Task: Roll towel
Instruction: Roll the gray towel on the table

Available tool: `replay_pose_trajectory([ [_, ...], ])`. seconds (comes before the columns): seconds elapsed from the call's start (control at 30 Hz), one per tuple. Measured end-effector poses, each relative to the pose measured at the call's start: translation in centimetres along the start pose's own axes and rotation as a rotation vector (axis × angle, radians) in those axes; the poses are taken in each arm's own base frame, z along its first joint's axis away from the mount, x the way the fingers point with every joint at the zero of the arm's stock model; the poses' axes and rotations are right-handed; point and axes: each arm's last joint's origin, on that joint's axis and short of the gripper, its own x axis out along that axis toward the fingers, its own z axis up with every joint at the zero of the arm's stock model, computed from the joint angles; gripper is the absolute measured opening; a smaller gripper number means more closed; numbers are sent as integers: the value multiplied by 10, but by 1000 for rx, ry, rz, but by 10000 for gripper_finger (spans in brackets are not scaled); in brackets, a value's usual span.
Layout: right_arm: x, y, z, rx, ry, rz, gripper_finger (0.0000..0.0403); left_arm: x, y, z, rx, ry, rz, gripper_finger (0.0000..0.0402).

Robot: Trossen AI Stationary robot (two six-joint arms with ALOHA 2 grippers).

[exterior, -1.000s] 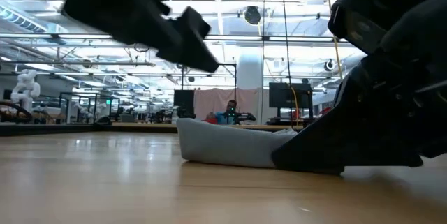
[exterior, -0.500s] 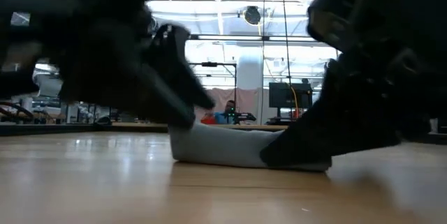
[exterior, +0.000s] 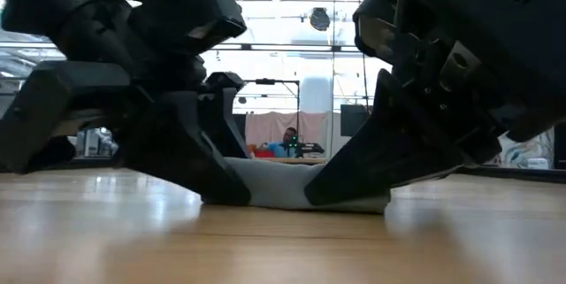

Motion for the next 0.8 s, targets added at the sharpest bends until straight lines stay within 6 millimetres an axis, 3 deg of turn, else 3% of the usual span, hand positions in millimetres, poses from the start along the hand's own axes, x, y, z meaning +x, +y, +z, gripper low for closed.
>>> replay_pose_trajectory([
  [0.13, -3, 0, 4, -12, -7, 4, 8, 2, 6, 1, -45, -1, -106, 28],
  [0.17, -4, 1, 6, -25, -11, 4, 11, 3, 7, 2, -80, 0, -126, 17],
  [0.27, -14, 6, 13, -112, -24, 18, 36, 4, 14, 2, -190, 23, -187, 20],
  [0.4, -40, 19, 21, -310, -36, 61, 97, 6, 23, 3, -311, 46, -358, 16],
  [0.57, -62, 35, 5, -491, -52, 76, 185, 5, 34, 4, -456, 90, -584, 10],
  [0.8, -50, 54, -23, -586, -249, 24, 260, 9, 57, 8, -575, 55, -692, 12],
])
